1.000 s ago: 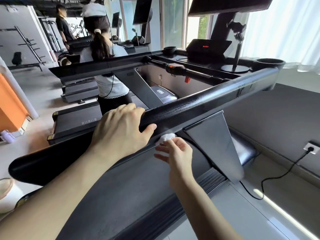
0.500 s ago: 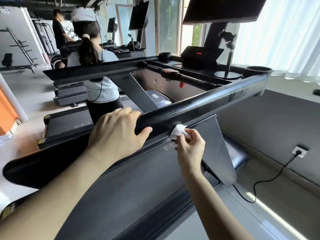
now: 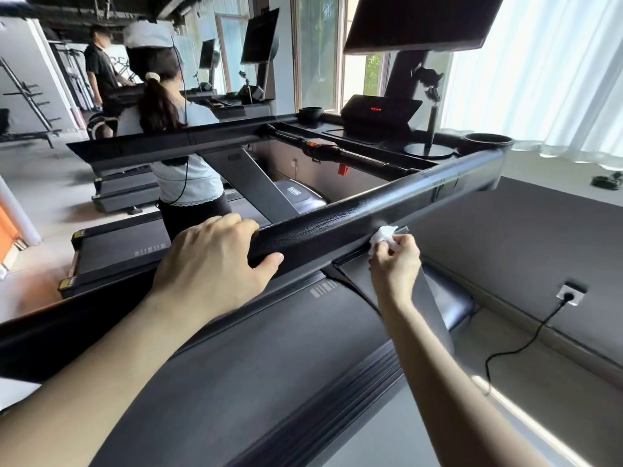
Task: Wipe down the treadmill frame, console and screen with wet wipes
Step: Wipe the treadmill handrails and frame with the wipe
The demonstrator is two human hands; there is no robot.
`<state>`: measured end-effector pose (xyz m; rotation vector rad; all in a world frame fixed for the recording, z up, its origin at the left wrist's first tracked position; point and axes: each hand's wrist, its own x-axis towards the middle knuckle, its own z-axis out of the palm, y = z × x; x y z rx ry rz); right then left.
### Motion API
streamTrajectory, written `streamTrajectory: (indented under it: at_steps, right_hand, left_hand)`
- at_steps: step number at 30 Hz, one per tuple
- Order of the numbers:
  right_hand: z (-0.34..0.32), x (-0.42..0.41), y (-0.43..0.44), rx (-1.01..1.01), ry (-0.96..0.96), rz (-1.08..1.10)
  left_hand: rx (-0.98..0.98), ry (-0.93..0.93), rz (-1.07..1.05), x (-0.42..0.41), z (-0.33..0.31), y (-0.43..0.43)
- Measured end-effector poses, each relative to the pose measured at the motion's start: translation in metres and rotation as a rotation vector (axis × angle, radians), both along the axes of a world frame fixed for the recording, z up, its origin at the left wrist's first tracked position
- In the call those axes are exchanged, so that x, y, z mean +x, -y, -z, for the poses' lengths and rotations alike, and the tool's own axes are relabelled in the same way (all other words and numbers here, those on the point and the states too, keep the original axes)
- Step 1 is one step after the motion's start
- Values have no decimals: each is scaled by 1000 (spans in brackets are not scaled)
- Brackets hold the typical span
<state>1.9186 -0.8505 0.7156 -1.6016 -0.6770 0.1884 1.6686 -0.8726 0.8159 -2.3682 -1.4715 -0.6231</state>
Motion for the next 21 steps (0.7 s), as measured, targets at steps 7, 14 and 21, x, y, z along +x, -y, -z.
streamTrajectory:
  at_steps: [7,14,21]
  right_hand:
    - [12,-10,2,31,72,-87]
    - [-13,64,-25,-97,-17,44]
    - [9,10,-7,43,108,-9]
  left_hand:
    - [-37,-4,-61,19,-8,-11]
    - [-117,68,8,42,-10,-24]
    - [-95,102,34,41,-7,-24]
